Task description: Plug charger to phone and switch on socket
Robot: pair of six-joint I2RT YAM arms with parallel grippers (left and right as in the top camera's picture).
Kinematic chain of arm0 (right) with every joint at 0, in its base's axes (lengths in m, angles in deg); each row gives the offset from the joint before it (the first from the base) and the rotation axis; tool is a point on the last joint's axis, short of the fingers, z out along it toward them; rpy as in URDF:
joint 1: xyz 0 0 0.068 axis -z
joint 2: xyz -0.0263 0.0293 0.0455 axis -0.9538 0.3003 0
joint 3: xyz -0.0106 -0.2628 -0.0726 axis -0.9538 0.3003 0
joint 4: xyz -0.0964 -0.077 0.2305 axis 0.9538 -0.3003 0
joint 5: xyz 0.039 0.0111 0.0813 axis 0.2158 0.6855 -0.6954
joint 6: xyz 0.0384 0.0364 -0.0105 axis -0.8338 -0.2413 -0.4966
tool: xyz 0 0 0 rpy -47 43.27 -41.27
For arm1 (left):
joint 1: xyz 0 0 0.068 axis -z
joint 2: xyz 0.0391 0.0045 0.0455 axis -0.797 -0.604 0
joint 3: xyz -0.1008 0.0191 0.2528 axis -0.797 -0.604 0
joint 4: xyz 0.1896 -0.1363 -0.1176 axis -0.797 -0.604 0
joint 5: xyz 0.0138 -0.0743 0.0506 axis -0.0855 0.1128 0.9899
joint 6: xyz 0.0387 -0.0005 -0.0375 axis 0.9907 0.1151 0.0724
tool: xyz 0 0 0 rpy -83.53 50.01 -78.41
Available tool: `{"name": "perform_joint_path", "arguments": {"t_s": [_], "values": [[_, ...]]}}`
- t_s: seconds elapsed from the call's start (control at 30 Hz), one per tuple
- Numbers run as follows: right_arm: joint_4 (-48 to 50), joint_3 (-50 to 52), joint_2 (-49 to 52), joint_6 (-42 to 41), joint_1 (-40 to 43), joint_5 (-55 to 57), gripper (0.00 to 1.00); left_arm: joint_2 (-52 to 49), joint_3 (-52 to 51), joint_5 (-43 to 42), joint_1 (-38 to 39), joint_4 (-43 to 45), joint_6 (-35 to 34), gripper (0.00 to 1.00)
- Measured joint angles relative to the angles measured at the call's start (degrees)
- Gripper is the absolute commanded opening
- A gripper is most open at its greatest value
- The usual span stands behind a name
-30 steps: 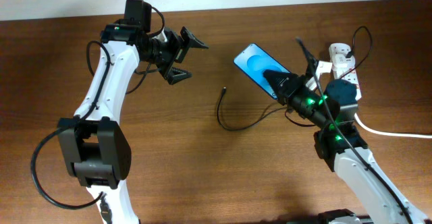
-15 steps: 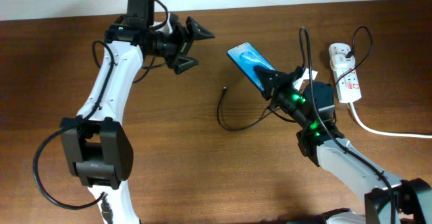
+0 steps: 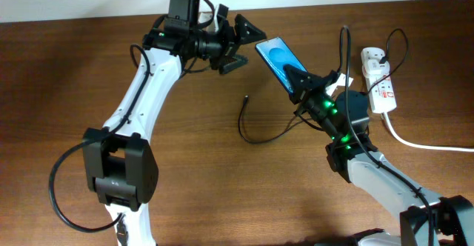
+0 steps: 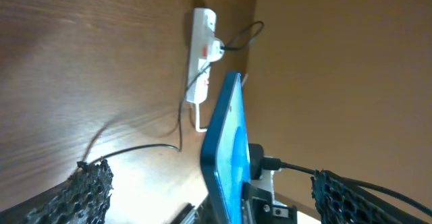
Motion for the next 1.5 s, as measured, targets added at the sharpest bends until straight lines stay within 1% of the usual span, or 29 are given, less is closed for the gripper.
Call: {"name": "perform_joint_path", "arguments": {"t_s": [0.17,0.3,0.47,0.63,0.67,0.7,0.77,0.83,0.9,0.97,1.17,1.33,1.5], "values": [[0.0,0.0,0.0,-2.2,0.0,0.5,0.04,0.0,0.0,-0.6,1.2,7.1,-6.5,0.99],[0.0,0.0,0.0,-4.3,0.0,1.1,0.04,0.0,0.0,-0.7,2.1,9.2,-10.6,0.99],[0.0,-0.2,0.0,-5.2,0.0,1.9,0.04,0.0,0.0,-0.7,4.0,9.2,-12.7,0.99],[-0.1,-1.7,0.0,-5.2,-0.3,2.6,0.04,0.0,0.0,-0.7,5.0,9.2,-13.2,1.0],[-0.1,-1.9,0.0,-5.2,-0.6,3.0,0.04,0.0,0.0,-0.7,5.0,9.2,-13.2,0.93],[-0.1,-2.1,0.0,-5.2,-1.3,3.9,0.04,0.0,0.0,-0.7,5.0,9.2,-13.2,0.84],[-0.1,-2.1,0.0,-5.3,-3.0,5.8,0.04,0.0,0.0,-0.5,5.0,9.2,-13.3,0.61],[-0.2,-2.1,0.0,-5.4,-4.2,7.3,0.04,0.0,0.0,-0.3,5.0,9.2,-13.7,0.44],[0.0,-2.1,0.0,-5.6,-5.0,8.7,0.04,0.0,0.0,0.1,5.0,9.0,-13.7,0.32],[0.1,-2.6,0.0,-5.7,-5.2,9.4,0.04,0.0,0.0,0.3,5.0,9.0,-13.8,0.24],[0.2,-2.9,0.0,-6.0,-5.2,10.1,0.04,0.0,0.0,1.1,5.0,8.9,-14.0,0.2],[0.3,-3.0,0.0,-6.2,-5.2,10.4,0.04,0.0,0.0,1.3,5.0,8.8,-14.0,0.1],[0.3,-3.2,0.0,-7.4,-5.2,10.5,0.04,0.0,0.0,1.2,5.0,8.8,-13.4,0.06]]}}
